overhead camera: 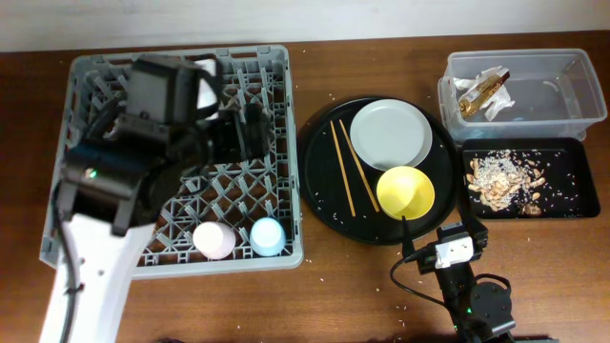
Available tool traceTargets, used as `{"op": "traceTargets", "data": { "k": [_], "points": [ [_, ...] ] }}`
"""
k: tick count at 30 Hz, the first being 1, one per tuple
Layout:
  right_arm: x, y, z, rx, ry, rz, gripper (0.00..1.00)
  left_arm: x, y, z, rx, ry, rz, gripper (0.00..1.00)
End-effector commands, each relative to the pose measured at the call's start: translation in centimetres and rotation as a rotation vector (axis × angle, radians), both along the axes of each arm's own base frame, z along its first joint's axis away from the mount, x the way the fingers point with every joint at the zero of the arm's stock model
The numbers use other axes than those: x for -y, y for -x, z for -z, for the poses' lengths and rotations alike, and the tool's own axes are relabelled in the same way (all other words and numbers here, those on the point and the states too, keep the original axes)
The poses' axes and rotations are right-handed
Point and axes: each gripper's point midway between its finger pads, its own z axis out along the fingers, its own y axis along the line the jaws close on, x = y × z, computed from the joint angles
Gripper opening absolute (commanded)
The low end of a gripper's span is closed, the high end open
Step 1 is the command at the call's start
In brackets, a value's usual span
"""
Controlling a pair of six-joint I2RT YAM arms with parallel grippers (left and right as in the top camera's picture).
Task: Sort waste into correct bins and load items into the dishwasher rack
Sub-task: 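Grasp the wooden chopsticks on the tray with the left gripper, then place the chopsticks upright along the rack's right side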
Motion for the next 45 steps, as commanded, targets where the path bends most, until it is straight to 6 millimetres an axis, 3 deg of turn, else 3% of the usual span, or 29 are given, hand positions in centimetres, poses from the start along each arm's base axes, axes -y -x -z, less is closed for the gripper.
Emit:
{"op": "traceTargets", "data": {
  "k": [1,4,5,6,7,9,11,13,15,17,19,20,22,23,24,25,27,29,34,36,37,41,42,45],
  "points": [
    [0.1,0.0,0.3,-0.001,0.004,0.005,0.98,8.4,-1.1,7.0,-0.14,-0.087,0.191,0.95],
    [0.1,0.0,0.3,-0.001,0.004,0.005,0.98,15.9,-3.6,16.4,-0.226,-0.167,0.227,0.89],
    [0.1,0.0,0.3,-0.001,0.004,0.005,0.98,16.7,-4.1,19.2,-0.282,-0.163,0.149,0.82],
    [0.1,0.0,0.3,-0.001,0.004,0.004,0.98,17.1,-4.5,22.3,-0.35,-0.156,0.069,0.6],
    [0.1,0.0,0.3,-0.001,0.004,0.005,0.98,17.6,-4.8,25.5,-0.407,-0.155,0.032,0.47],
    [0.1,0.0,0.3,-0.001,0.004,0.005,0.98,19.1,-4.7,30.6,-0.494,-0.139,0.063,0.39],
    [0.1,0.0,0.3,-0.001,0.004,0.004,0.98,18.6,-4.1,35.7,-0.588,-0.177,-0.001,0.34],
    [0.1,0.0,0.3,-0.001,0.004,0.004,0.99,18.4,-3.8,37.7,-0.61,-0.199,-0.006,0.3],
    [0.1,0.0,0.3,-0.001,0.004,0.005,0.98,17.7,-3.1,39.2,-0.654,-0.231,-0.026,0.01],
    [0.1,0.0,0.3,-0.001,0.004,0.005,0.99,17.1,-2.9,38.6,-0.674,-0.241,-0.041,0.01],
    [0.1,0.0,0.3,-0.001,0.004,0.005,0.98,16.4,-4.4,35.3,-0.668,-0.236,-0.042,0.0],
    [0.1,0.0,0.3,-0.001,0.004,0.004,0.98,16.1,-5.3,32.7,-0.642,-0.242,0.007,0.0],
    [0.1,0.0,0.3,-0.001,0.004,0.005,0.98,14.9,-7.4,25.0,-0.52,-0.248,0.099,0.0],
    [0.1,0.0,0.3,-0.001,0.004,0.005,0.98,14.0,-7.9,23.0,-0.485,-0.265,0.099,0.0],
    [0.1,0.0,0.3,-0.001,0.004,0.005,0.99,12.4,-8.7,20.8,-0.43,-0.305,0.096,0.0],
    [0.1,0.0,0.3,-0.001,0.004,0.004,0.98,9.2,-9.8,18.9,-0.377,-0.383,0.025,0.0],
    [0.1,0.0,0.3,-0.001,0.004,0.005,0.98,4.3,-11.4,18.4,-0.378,-0.441,-0.085,0.0],
    [0.1,0.0,0.3,-0.001,0.004,0.004,0.98,2.5,-11.8,19.0,-0.417,-0.415,-0.116,0.0],
    [0.1,0.0,0.3,-0.001,0.004,0.004,0.99,2.1,-10.6,22.2,-0.512,-0.423,-0.107,0.0],
    [0.1,0.0,0.3,-0.001,0.004,0.005,0.99,3.2,-9.9,22.4,-0.548,-0.368,-0.075,0.0],
    [0.1,0.0,0.3,-0.001,0.004,0.005,0.98,4.1,-9.5,22.4,-0.572,-0.318,-0.05,0.14],
    [0.1,0.0,0.3,-0.001,0.004,0.005,0.99,5.2,-8.9,19.9,-0.554,-0.278,-0.021,0.26],
    [0.1,0.0,0.3,-0.001,0.004,0.005,0.98,6.5,-8.4,19.3,-0.538,-0.276,0.008,0.4],
    [0.1,0.0,0.3,-0.001,0.004,0.004,0.98,12.1,-6.3,20.3,-0.504,-0.289,0.126,0.47]
  ]
}}
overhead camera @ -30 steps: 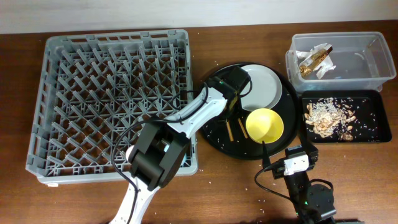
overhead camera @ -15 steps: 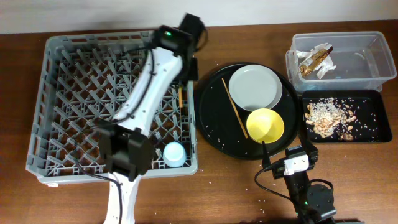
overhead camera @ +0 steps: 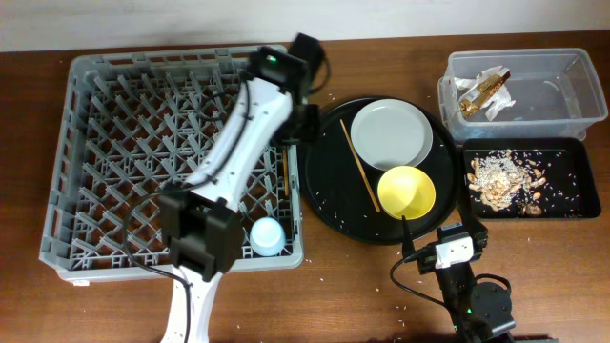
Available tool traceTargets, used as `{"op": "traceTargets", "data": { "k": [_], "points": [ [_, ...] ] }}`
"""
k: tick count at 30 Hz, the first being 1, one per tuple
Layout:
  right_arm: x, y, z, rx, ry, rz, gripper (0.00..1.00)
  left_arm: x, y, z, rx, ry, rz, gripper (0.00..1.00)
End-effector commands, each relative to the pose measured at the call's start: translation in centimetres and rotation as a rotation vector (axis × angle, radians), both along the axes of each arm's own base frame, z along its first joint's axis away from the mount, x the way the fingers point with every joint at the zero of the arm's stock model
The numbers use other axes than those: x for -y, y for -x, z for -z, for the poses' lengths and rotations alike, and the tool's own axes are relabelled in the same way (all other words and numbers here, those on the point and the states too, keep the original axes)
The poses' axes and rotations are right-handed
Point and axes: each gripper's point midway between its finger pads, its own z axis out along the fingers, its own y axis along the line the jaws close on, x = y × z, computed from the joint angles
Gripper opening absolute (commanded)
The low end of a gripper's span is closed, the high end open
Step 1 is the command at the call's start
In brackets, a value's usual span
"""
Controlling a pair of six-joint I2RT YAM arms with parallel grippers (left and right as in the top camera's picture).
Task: Sort waste into correct bins and load items into the dishwasher rack
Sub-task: 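Place the chopsticks upright along the rack's right side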
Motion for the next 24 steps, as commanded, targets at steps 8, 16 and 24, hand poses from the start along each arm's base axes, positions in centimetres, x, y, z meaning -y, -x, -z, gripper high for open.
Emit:
{"op": "traceTargets", "data": {
  "k": [8,16,24],
  "points": [
    [0.1,0.0,0.3,-0.003,0.004,0.005,0.98,14.3,5.2,12.2,-0.165,0.128,-0.05,0.41],
    [0.1,0.0,0.3,-0.003,0.004,0.004,0.98,8.6,5.0,15.3,-0.261,-0.045,-0.177,0.0],
    [0.1,0.0,0.3,-0.003,0.004,0.005,0.99,-2.3,-3.1,-1.3,0.131,-0.203,0.041,0.0]
  ]
}}
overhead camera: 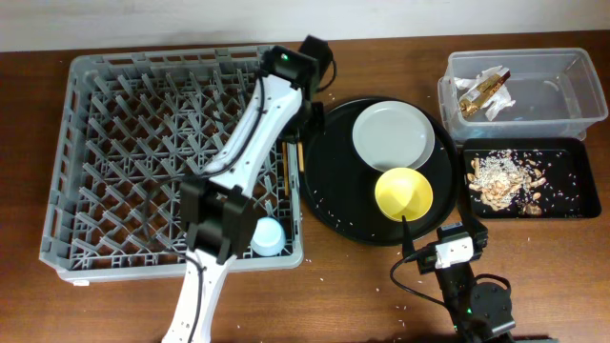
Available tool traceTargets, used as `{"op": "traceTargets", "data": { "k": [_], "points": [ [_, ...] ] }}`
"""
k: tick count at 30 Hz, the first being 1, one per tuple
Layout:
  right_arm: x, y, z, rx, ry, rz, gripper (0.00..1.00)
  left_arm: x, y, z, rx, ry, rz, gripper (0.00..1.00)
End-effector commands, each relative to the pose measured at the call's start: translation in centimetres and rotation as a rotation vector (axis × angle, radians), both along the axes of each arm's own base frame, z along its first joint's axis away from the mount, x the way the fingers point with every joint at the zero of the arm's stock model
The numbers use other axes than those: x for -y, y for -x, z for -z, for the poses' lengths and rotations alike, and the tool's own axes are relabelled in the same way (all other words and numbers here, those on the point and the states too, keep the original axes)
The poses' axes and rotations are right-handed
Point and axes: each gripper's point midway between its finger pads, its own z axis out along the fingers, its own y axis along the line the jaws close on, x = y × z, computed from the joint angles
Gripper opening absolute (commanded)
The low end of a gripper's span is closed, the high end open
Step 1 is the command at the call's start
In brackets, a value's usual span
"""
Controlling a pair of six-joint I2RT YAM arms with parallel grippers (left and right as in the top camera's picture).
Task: Sort waste into correct bins and load items into the dishwasher rack
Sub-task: 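Place the chopsticks upright along the rack's right side, then grasp the yellow bowl with the left gripper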
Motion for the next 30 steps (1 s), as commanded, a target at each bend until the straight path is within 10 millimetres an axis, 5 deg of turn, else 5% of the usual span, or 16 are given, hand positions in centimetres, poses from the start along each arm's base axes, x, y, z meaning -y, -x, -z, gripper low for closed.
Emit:
{"op": "traceTargets", "data": {
  "k": [1,6,13,14,15,17,18,20,24,26,30],
  "points": [
    [0.1,0.0,0.3,-0.003,0.004,0.005,0.98,-3.5,-0.9,-3.9,0.13,-0.179,0.076,0.0],
    [0.1,0.0,0.3,-0.003,0.004,0.005,0.98,-5.8,-0.4,-3.4,0.074,-0.172,-0.118,0.0],
    [0.1,0.0,0.3,-0.003,0.004,0.005,0.98,-4.2,2.0,1.6,-0.078,-0.129,-0.135,0.02],
    [0.1,0.0,0.3,-0.003,0.004,0.005,0.98,-4.0,2.2,1.6,-0.087,-0.113,-0.134,0.22],
    [0.1,0.0,0.3,-0.003,0.004,0.005,0.98,-3.3,2.4,1.1,-0.096,-0.072,-0.133,0.32],
    [0.1,0.0,0.3,-0.003,0.004,0.005,0.98,-2.6,1.4,-3.6,0.009,0.003,-0.133,0.61],
    [0.1,0.0,0.3,-0.003,0.004,0.005,0.98,-2.0,1.1,-6.2,0.077,0.042,-0.124,0.7],
    [0.1,0.0,0.3,-0.003,0.004,0.005,0.98,1.9,1.4,-7.4,0.122,0.145,0.027,0.7],
    [0.1,0.0,0.3,-0.003,0.004,0.005,0.98,10.8,6.5,-2.4,0.012,0.235,0.319,0.67],
    [0.1,0.0,0.3,-0.003,0.004,0.005,0.98,13.6,9.1,2.5,-0.055,0.226,0.383,0.63],
    [0.1,0.0,0.3,-0.003,0.004,0.005,0.99,16.4,12.2,7.6,-0.112,0.281,0.448,0.47]
  ]
}}
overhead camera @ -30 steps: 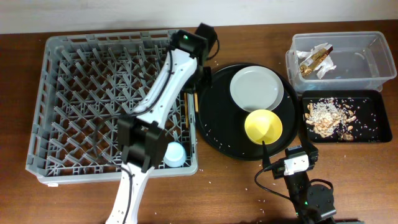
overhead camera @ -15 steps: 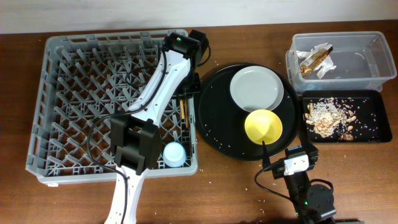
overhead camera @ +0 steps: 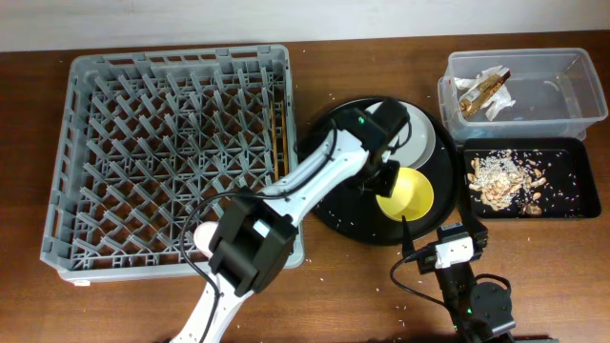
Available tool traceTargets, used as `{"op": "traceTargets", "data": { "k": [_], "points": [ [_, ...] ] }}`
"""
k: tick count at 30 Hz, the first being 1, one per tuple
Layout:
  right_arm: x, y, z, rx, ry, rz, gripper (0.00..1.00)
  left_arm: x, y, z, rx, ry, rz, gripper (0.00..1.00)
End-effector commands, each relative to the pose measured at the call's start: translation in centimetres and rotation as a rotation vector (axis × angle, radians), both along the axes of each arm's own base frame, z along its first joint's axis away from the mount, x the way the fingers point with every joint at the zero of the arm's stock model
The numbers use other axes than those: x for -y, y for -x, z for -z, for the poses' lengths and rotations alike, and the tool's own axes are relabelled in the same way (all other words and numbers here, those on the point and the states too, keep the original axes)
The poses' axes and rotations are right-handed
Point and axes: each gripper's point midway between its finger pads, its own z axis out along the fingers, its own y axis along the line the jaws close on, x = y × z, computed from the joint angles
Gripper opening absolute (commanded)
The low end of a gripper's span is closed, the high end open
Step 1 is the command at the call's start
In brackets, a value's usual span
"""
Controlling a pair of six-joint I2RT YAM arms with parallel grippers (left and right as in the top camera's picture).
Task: Sort waste into correct bins and load items into the dishwasher rack
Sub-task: 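Grasp the yellow bowl with the left gripper, then place the yellow bowl in the rack's back-left area, release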
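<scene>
My left gripper (overhead camera: 384, 177) hangs over the black round tray (overhead camera: 334, 205), at the left rim of the yellow bowl (overhead camera: 408, 193). The overhead view does not show how its jaws stand. The arm covers part of the white plate (overhead camera: 424, 140) behind the bowl. Two chopsticks (overhead camera: 278, 133) lie in the right-hand column of the grey dishwasher rack (overhead camera: 162, 143). A pink cup (overhead camera: 203, 235) peeks out by the arm at the rack's front. My right gripper (overhead camera: 446, 250) rests at the table's front, and its fingers are not clear.
A clear bin (overhead camera: 553, 90) holding wrappers stands at the back right. In front of it a black rectangular tray (overhead camera: 562, 186) holds food scraps. Crumbs dot the round tray and the table near it.
My left gripper was at the rack's right edge by the chopsticks. It is now over the round tray at the yellow bowl. Both chopsticks lie in the rack. The right arm has not moved.
First my left arm was over the rack, with both chopsticks on the round tray. Then it was at the tray's left edge, one chopstick in the rack and one on the tray. Then no chopsticks remained on the tray. Now the gripper is at the bowl.
</scene>
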Motion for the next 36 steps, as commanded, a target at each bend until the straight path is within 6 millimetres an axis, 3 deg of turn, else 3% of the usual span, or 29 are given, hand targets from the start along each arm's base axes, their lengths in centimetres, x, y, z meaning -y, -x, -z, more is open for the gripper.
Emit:
{"op": "traceTargets", "data": {
  "k": [1,3,4,5,6,7,8,10,12,14,15,18,20,23,27,31,33,34,36],
  "points": [
    [0.1,0.0,0.4,-0.003,0.005,0.005,0.98,0.6,2.4,2.7,-0.051,-0.008,0.048,0.47],
    [0.1,0.0,0.4,-0.003,0.005,0.005,0.98,-0.6,1.8,4.2,-0.008,-0.085,-0.014,0.25],
    [0.1,0.0,0.4,-0.003,0.005,0.005,0.99,-1.5,1.1,4.8,0.029,-0.13,-0.043,0.0],
    [0.1,0.0,0.4,-0.003,0.005,0.005,0.98,-2.0,0.6,4.2,0.037,-0.139,-0.054,0.0],
    [0.1,0.0,0.4,-0.003,0.005,0.005,0.99,-3.0,-0.7,2.3,0.06,-0.152,-0.084,0.0],
    [0.1,0.0,0.4,-0.003,0.005,0.005,0.99,-4.9,-2.6,-1.0,0.121,-0.194,-0.138,0.0],
    [0.1,0.0,0.4,-0.003,0.005,0.005,0.98,-8.0,-5.1,-6.3,0.247,-0.26,-0.209,0.0],
    [0.1,0.0,0.4,-0.003,0.005,0.005,0.98,-13.0,-7.5,-13.9,0.449,-0.374,-0.339,0.0],
    [0.1,0.0,0.4,-0.003,0.005,0.005,0.98,-17.6,-8.6,-18.9,0.65,-0.543,-0.472,0.0],
    [0.1,0.0,0.4,-0.003,0.005,0.005,0.98,-23.7,-8.5,-23.1,0.875,-0.851,-0.627,0.0],
    [0.1,0.0,0.4,-0.003,0.005,0.005,0.98,-24.7,-8.9,-23.1,0.89,-0.894,-0.634,0.0],
    [0.1,0.0,0.4,-0.003,0.005,0.005,0.98,-27.6,-9.3,-20.6,0.837,-0.981,-0.684,0.0],
    [0.1,0.0,0.4,-0.003,0.005,0.005,0.99,-31.9,-9.2,-17.5,0.723,-1.059,-0.761,0.0],
    [0.1,0.0,0.4,-0.003,0.005,0.005,0.98,-35.4,-8.7,-15.2,0.542,-1.03,-0.848,0.0],
    [0.1,0.0,0.4,-0.003,0.005,0.005,0.98,-41.2,-8.7,-15.2,0.469,-1.082,-0.953,0.0],
    [0.1,0.0,0.4,-0.003,0.005,0.005,0.98,-51.7,-6.9,-15.9,0.389,-1.267,-1.076,0.0],
    [0.1,0.0,0.4,-0.003,0.005,0.005,0.98,-55.4,-5.7,-16.2,0.382,-1.362,-1.117,0.0],
    [0.1,0.0,0.4,-0.003,0.005,0.005,0.98,-56.9,-5.3,-15.6,0.378,-1.397,-1.134,0.0],
    [0.1,0.0,0.4,-0.003,0.005,0.005,0.98,-57.4,-5.3,-14.1,0.384,-1.42,-1.133,0.0]
  ]
}}
